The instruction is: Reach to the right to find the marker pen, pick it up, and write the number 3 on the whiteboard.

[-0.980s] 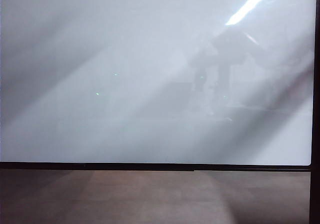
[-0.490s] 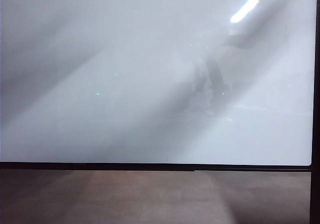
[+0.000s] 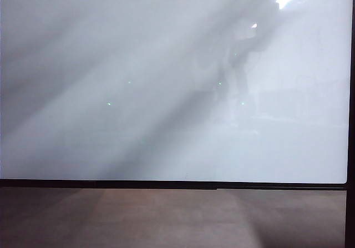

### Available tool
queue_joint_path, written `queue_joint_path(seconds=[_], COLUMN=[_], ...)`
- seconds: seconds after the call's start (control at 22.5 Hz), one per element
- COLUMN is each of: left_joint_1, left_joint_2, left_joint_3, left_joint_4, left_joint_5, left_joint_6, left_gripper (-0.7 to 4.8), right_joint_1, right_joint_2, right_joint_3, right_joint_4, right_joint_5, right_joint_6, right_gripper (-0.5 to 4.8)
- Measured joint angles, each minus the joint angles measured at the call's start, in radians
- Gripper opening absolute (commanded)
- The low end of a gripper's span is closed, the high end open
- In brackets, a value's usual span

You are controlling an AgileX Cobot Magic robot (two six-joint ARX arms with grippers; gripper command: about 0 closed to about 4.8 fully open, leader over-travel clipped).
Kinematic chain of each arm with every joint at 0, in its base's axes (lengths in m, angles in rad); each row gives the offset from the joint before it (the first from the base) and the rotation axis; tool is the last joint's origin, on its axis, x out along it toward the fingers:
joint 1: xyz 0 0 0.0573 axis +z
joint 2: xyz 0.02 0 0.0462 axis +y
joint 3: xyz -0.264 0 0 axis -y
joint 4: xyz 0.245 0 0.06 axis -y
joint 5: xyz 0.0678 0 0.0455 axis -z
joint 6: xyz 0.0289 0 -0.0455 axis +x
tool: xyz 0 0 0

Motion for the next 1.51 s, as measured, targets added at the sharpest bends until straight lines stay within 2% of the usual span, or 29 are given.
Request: queue_joint_path(seconds=[0.13,0.36,0.53,1.07,1.25,1.51], left_joint_1=[-0.001,0.000,-0.001,0.000,0.000,0.001], left_joint_2=[-0.002,-0.002,-0.003,-0.023,-0.031,-0.033], left_joint_3=[0.000,0.000,0.000,0.000,0.000,0.000], left_joint_4=[0.000,0.000,0.000,0.002,-0.013,-0.034], left_joint_5=[0.000,-0.001,-0.001,-0.003,-0.034,-0.043], left_joint_6=[0.000,0.000,0.000,0.000,0.036,0.056], left_gripper=[-0.05,-0.05,-0.05,-0.05,-0.05,-0.05], right_joint_1=[0.144,0.286,0.374,0.415,0.415,0.415], right_joint_2=[0.019,0.055,0.079,0.150,0.165,0.188], right_joint_3=[0.000,0.000,0.000,0.000,0.000,0.000], right_joint_4=[-0.019,-0.032,-0.032,-0.001,0.013,0.029], right_joint_5=[0.071,0.139,0.140,0.160,0.176,0.204], right_joint_6=[-0.004,-0.078,-0.162,-0.180,-0.180,-0.180], right_gripper=[0.62,0.62,0.62,0.61,0.42,0.44])
